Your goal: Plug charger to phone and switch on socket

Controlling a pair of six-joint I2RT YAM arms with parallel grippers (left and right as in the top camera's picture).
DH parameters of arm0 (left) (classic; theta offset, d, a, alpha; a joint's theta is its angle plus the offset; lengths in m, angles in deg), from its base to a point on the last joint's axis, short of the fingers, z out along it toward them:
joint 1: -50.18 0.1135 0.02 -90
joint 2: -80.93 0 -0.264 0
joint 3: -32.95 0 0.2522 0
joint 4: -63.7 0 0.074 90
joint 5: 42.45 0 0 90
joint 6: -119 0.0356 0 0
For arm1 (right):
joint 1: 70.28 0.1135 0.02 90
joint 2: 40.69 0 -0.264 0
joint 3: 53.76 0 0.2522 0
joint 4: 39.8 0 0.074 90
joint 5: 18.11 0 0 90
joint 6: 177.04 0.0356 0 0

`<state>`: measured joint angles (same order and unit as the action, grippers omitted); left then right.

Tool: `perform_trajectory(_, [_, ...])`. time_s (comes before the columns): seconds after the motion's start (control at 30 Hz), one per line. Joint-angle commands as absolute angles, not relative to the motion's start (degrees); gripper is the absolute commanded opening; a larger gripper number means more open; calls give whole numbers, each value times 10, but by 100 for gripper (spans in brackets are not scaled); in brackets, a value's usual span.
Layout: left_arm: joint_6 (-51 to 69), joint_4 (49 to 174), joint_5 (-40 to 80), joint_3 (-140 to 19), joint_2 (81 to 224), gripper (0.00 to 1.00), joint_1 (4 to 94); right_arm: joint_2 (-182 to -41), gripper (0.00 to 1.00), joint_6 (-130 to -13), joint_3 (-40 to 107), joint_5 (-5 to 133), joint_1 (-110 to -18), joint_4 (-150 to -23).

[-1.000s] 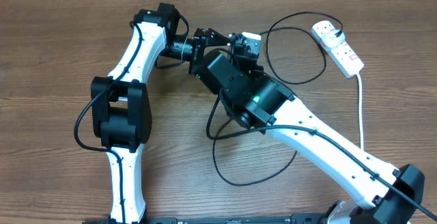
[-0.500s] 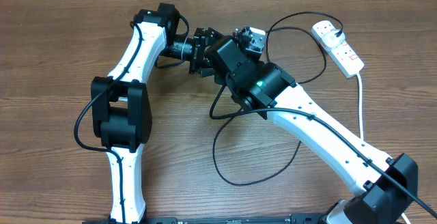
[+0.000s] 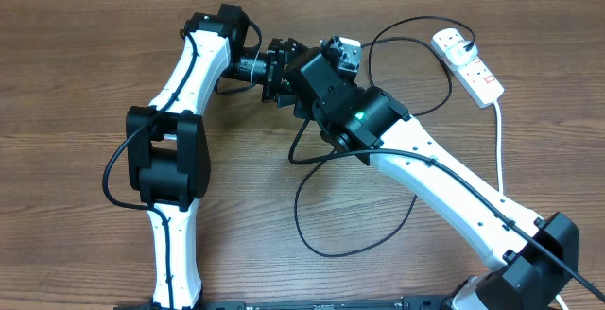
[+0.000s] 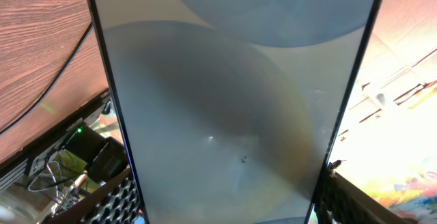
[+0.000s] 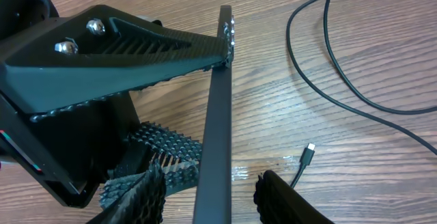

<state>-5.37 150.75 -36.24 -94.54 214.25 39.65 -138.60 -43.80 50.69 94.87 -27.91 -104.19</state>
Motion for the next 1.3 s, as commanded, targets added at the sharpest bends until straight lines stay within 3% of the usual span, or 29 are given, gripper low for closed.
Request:
perform_trajectory(0.0, [-52, 1507, -383, -963, 2148, 67, 393, -1384, 42, -451, 522, 949, -279, -1038])
perform_trajectory(1.27, [-105, 1494, -357, -963, 2148, 67, 393, -1384, 21, -451, 523, 950, -279, -1031])
